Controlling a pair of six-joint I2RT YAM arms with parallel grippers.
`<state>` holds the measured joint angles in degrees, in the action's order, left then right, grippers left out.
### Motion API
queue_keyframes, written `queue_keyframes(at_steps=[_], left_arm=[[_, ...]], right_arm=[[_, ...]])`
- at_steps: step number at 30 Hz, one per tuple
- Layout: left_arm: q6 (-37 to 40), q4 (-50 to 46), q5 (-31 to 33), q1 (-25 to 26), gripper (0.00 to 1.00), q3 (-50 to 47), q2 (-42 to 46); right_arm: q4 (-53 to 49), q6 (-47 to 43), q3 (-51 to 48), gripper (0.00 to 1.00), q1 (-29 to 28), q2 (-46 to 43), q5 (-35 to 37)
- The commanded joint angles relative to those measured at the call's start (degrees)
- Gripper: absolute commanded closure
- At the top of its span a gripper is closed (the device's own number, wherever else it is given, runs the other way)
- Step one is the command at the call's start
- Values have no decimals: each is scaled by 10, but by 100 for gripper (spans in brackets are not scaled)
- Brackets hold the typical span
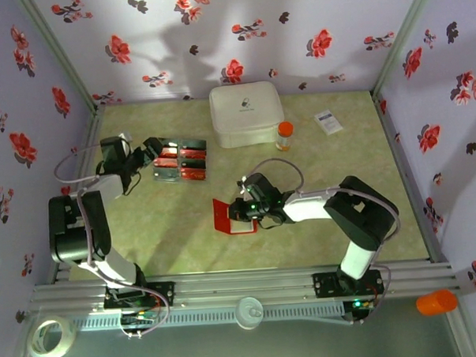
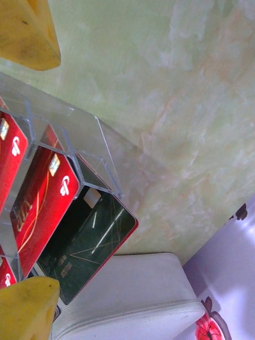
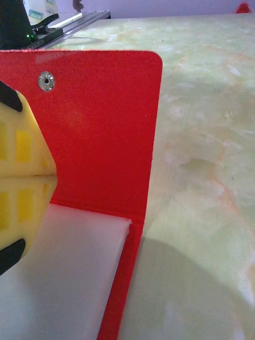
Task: Put the credit cards into the card holder
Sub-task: Move the storage box to the center of the table.
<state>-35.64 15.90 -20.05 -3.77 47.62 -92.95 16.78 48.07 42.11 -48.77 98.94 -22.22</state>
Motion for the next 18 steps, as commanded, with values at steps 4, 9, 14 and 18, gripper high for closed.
queue_keyframes(at_steps=[4, 9, 14, 18], left_arm=[[-20, 97, -40, -4, 0, -25, -30], [-34, 143, -57, 5, 0, -42, -36], [-49, 181, -62, 28, 0, -61, -41], [-73, 224, -61, 48, 0, -80, -44]], right_arm=[[34, 19, 8, 100, -7, 17, -9], [40, 23, 8, 100, -9, 22, -9], [48, 28, 7, 100, -11, 26, -6], [53, 31, 5, 100, -13, 29, -5]])
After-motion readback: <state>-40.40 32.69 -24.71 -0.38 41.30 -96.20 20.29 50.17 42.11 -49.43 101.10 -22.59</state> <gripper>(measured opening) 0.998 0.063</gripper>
